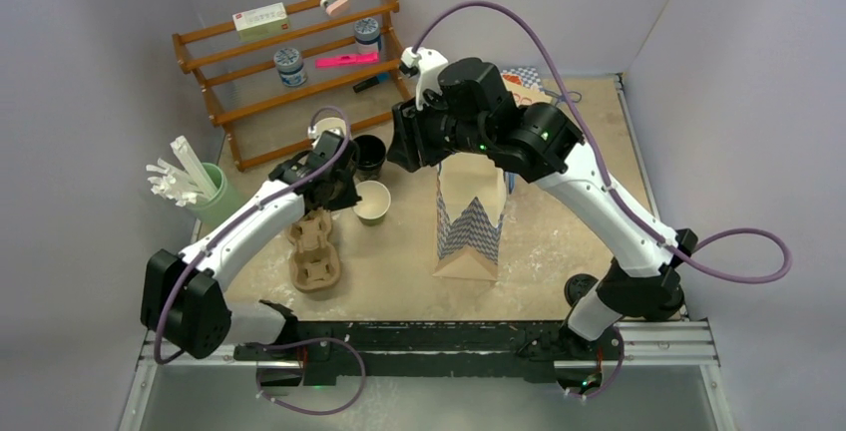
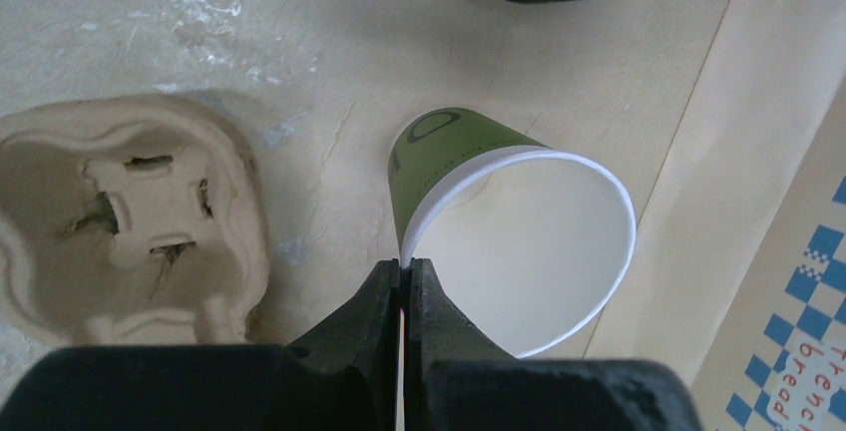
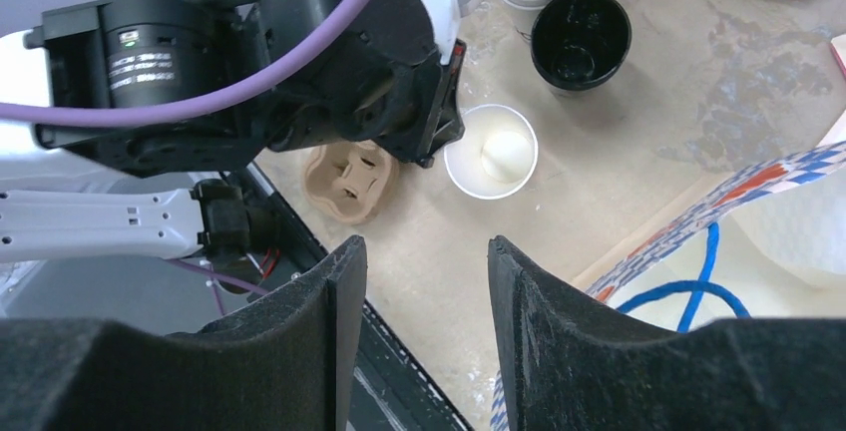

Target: Pack the takeout coffee

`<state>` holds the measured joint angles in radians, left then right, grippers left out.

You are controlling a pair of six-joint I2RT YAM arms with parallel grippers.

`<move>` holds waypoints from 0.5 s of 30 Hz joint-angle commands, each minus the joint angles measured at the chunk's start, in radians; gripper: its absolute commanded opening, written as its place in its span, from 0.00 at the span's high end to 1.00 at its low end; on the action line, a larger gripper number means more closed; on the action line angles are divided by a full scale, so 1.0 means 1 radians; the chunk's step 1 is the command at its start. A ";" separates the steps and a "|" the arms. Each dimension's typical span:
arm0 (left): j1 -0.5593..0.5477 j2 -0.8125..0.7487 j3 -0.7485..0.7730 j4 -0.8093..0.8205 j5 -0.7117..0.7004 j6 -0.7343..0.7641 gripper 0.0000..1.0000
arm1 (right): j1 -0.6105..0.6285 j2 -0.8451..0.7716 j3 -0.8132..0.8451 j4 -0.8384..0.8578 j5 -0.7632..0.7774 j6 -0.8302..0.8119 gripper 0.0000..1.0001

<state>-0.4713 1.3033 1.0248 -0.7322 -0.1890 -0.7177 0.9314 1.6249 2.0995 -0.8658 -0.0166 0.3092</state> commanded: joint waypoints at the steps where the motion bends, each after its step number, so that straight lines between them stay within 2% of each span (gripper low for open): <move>1: 0.007 0.064 0.081 0.073 0.005 0.046 1.00 | 0.006 -0.059 -0.028 0.030 0.051 -0.027 0.50; 9: 0.007 0.174 0.165 0.075 0.014 0.077 1.00 | 0.004 -0.085 -0.071 0.027 0.067 -0.029 0.49; 15: 0.008 0.180 0.222 -0.033 0.030 0.095 0.71 | 0.005 -0.084 -0.075 0.025 0.046 -0.028 0.46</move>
<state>-0.4713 1.4925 1.1736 -0.7063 -0.1741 -0.6514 0.9314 1.5635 2.0239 -0.8608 0.0345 0.2962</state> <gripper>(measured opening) 0.210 0.530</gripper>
